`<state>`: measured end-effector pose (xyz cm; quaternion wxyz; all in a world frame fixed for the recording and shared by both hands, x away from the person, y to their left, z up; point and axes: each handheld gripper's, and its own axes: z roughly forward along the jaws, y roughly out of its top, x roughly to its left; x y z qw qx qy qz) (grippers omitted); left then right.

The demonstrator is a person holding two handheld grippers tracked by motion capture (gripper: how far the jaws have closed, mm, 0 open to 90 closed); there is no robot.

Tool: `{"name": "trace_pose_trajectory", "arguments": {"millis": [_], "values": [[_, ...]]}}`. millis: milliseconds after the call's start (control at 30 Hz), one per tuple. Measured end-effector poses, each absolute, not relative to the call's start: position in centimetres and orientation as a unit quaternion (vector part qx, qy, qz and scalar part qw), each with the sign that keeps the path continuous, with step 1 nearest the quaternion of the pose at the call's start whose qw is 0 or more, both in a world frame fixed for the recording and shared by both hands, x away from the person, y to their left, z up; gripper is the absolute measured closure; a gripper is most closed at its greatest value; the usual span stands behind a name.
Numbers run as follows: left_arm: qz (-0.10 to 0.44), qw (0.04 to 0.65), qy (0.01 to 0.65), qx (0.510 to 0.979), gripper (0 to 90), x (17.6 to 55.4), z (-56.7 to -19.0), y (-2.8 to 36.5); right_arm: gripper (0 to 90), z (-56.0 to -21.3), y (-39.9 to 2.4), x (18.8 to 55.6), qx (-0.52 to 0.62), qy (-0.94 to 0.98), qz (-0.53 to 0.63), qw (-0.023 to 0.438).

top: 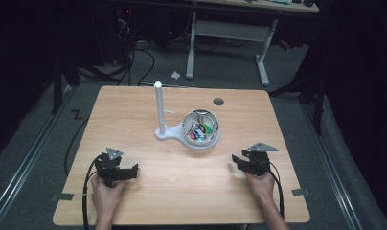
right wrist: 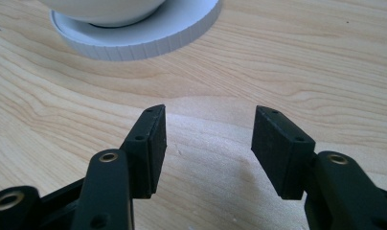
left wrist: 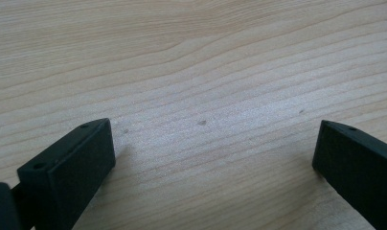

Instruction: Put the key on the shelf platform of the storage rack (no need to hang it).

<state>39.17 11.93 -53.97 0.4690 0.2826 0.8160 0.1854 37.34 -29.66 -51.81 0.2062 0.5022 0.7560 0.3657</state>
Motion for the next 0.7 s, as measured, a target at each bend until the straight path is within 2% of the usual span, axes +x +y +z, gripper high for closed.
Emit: {"name": "trace_pose_trajectory", "arguments": {"millis": [700], "values": [[0.185,0.469,0.816,0.282,1.0,39.2,-54.0,11.9,41.9,-53.0,-29.2,37.8,0.501,0.769,0.332,0.218]]}}
